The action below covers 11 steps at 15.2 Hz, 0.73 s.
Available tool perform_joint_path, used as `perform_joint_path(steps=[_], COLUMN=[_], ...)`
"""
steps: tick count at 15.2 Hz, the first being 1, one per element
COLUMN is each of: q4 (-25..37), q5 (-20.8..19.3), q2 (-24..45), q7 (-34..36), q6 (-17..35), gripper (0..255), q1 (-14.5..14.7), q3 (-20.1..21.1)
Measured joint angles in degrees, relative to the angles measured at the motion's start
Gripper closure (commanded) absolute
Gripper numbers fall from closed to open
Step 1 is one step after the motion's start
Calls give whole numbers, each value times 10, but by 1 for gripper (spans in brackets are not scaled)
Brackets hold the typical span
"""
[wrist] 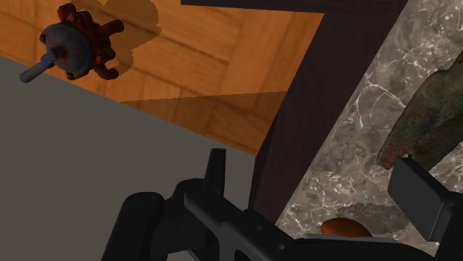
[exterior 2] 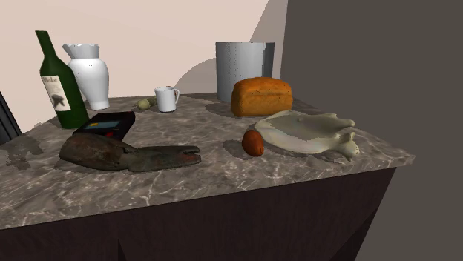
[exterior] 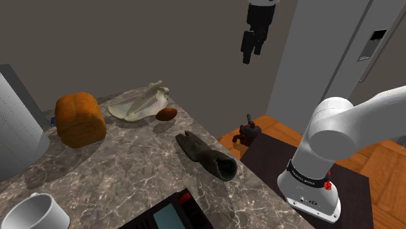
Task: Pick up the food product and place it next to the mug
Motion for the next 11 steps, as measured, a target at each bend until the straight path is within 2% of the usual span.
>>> perform_joint_path(steps=[3, 11], q4=[-2, 2], q5=[0, 19], q2=[18, 155], q7=[-15, -114], q6=[21, 154], gripper=[0, 0], q1=[5, 45], q3=[-10, -60])
